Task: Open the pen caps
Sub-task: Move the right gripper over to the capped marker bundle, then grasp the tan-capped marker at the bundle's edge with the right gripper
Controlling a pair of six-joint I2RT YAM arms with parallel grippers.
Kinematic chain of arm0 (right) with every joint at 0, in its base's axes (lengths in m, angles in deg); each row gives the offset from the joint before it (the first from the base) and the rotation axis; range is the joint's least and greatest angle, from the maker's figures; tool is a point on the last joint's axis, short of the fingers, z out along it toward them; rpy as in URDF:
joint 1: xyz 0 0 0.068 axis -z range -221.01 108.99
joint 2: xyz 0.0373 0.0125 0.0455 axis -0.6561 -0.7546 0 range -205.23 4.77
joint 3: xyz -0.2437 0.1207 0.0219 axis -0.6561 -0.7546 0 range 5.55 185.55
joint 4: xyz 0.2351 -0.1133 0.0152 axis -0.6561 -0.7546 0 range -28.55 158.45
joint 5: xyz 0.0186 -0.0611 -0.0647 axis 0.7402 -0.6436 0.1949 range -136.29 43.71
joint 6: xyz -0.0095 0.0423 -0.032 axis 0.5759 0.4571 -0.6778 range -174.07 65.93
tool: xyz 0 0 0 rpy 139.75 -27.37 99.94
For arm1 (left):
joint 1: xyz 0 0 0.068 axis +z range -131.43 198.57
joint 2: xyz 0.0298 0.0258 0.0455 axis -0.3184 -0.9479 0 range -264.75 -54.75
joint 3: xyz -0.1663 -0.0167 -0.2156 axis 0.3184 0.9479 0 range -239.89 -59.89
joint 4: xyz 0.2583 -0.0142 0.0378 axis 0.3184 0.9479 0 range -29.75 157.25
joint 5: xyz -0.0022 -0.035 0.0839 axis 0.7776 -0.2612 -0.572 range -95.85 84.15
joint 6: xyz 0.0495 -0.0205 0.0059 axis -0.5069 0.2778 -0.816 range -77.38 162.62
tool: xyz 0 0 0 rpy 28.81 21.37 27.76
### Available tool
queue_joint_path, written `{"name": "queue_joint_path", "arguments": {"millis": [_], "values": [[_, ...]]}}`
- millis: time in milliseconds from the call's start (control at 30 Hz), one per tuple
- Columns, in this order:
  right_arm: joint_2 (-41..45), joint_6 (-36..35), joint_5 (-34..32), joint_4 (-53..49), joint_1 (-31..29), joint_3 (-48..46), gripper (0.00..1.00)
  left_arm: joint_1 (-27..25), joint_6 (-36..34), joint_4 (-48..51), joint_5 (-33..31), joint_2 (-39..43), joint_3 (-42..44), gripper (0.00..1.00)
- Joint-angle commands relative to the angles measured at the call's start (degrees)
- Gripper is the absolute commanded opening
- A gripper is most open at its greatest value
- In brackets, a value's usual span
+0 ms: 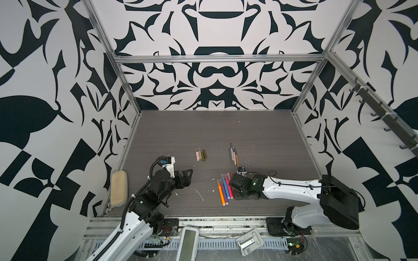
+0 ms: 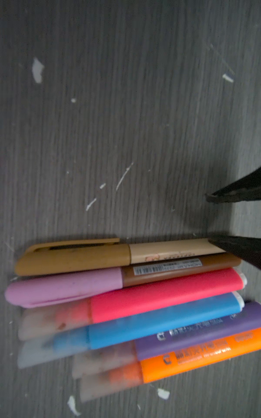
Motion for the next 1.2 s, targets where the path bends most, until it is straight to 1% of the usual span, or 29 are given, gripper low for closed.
{"name": "queue_joint_path", "arguments": {"millis": [0, 67, 400, 633, 700, 733, 900, 933, 967, 1067, 1167], "values": [[0.47, 0.84, -2.92, -2.51, 0.13, 1.62, 0.29, -0.09, -0.18, -0.58, 0.4, 0.39, 0.01, 0.89], [0.89, 0.53, -3.47, -2.02, 0.12, 1.91, 0.3, -0.09, -0.18, -0.6, 0.4, 0.34, 0.04, 0.89], [-0.17, -1.05, -1.42, 1.34, 0.0, 2.27, 0.3, -0.09, -0.13, -0.68, 0.4, 0.16, 0.01, 0.89], [-0.93, -1.15, -1.43, 2.44, -0.27, 2.57, 0.31, -0.14, -0.18, -0.68, 0.4, 0.16, 0.02, 0.89], [-1.88, -1.09, 0.81, 2.58, -0.31, 2.77, 0.31, -0.09, -0.17, -0.7, 0.49, 0.16, 0.0, 0.89], [-2.27, -1.07, 0.93, 2.5, -0.31, 2.94, 0.31, -0.09, -0.18, -0.68, 0.49, 0.17, 0.04, 0.89], [-3.93, 0.78, -0.23, -0.96, -0.29, 4.28, 0.3, -0.09, -0.18, -0.59, 0.49, 0.38, 0.0, 0.89], [-3.93, 1.29, -0.3, -1.53, -0.31, 4.42, 0.29, -0.14, -0.17, -0.59, 0.49, 0.42, 0.05, 0.89], [-3.94, 1.59, -1.27, -1.94, -0.31, 4.46, 0.25, -0.1, -0.17, -0.59, 0.49, 0.42, 0.03, 0.89], [-3.5, 2.04, -3.73, -3.84, -0.3, 4.77, 0.25, -0.1, -0.18, -0.59, 0.62, 0.44, -0.01, 0.89], [-3.56, 2.01, -4.1, -4.52, -0.14, 4.92, 0.25, -0.12, -0.18, -0.59, 0.57, 0.42, 0.05, 0.89]]}}
